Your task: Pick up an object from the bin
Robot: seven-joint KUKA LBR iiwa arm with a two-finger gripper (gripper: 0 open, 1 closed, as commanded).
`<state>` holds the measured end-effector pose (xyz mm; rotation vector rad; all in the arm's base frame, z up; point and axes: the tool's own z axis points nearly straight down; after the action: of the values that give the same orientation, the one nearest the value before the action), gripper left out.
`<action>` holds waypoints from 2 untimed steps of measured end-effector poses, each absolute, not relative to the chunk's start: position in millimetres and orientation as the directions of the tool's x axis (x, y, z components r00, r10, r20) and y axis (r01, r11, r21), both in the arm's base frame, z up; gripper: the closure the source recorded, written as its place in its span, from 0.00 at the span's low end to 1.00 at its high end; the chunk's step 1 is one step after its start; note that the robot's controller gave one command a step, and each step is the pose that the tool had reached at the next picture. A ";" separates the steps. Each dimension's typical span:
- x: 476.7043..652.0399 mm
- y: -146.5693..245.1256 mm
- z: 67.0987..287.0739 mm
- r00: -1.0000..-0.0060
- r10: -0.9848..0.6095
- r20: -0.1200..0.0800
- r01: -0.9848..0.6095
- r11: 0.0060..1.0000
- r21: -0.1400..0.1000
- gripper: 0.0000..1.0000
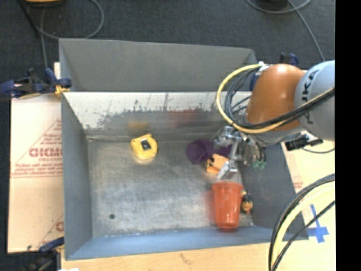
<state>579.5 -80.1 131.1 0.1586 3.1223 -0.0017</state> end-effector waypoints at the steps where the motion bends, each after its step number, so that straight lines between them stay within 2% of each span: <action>1: 590.4 -96.7 94.1 -0.998 0.055 -0.008 0.055 0.999 -0.001 0.00; 2: 589.5 -84.7 86.8 -0.998 0.062 -0.004 0.062 0.998 -0.001 0.00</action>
Offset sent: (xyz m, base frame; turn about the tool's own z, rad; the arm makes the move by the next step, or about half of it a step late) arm 0.0078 0.0211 -0.0495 0.1071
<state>589.5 -84.7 86.8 0.0979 3.1359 -0.0017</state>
